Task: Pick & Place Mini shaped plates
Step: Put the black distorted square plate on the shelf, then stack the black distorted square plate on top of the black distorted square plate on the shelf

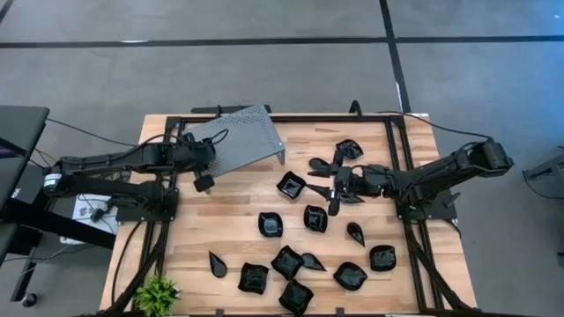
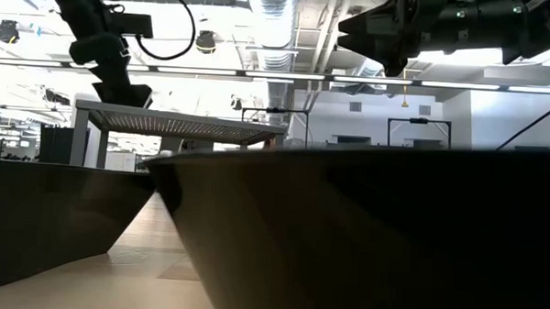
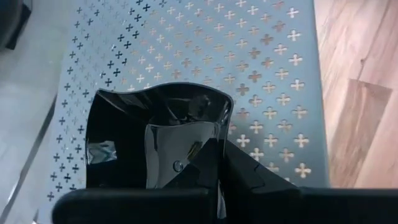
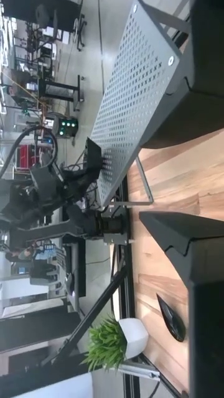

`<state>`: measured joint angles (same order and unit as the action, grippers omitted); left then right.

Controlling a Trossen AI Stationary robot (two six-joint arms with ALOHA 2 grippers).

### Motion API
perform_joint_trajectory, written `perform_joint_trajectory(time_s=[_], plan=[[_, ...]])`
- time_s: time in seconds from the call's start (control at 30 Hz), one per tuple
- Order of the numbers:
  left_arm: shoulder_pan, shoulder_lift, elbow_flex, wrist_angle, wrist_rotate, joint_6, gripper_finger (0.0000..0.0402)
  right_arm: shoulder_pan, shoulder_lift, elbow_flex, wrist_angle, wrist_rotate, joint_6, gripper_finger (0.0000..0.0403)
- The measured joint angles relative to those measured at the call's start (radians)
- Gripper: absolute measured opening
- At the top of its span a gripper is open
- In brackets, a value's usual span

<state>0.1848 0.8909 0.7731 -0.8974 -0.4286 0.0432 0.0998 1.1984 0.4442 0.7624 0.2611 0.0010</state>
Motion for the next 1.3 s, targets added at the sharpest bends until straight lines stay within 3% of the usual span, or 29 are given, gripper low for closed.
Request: perform_joint_trajectory(time_s=[0.43, 0.77, 1.03, 1.3], plan=[[0.024, -0.001, 0.009, 0.008, -0.017, 0.005, 0.0098, 0.000, 0.000, 0.000, 0.000, -0.002, 0.000, 0.0177], [-0.096, -0.002, 0.112, 0.066, -0.014, 0.001, 0.0110, -0.011, 0.000, 0.000, 0.000, -0.002, 0.000, 0.0176], [-0.239, 0.035, 0.061, 0.391, 0.247, -0.013, 0.0108, -0.010, 0.001, 0.000, -0.061, -0.002, 0.013, 0.0175], [-0.324, 0.168, -0.018, 0.583, 0.279, 0.038, 0.0108, -0.003, 0.001, 0.000, -0.115, -0.002, 0.090, 0.0166]])
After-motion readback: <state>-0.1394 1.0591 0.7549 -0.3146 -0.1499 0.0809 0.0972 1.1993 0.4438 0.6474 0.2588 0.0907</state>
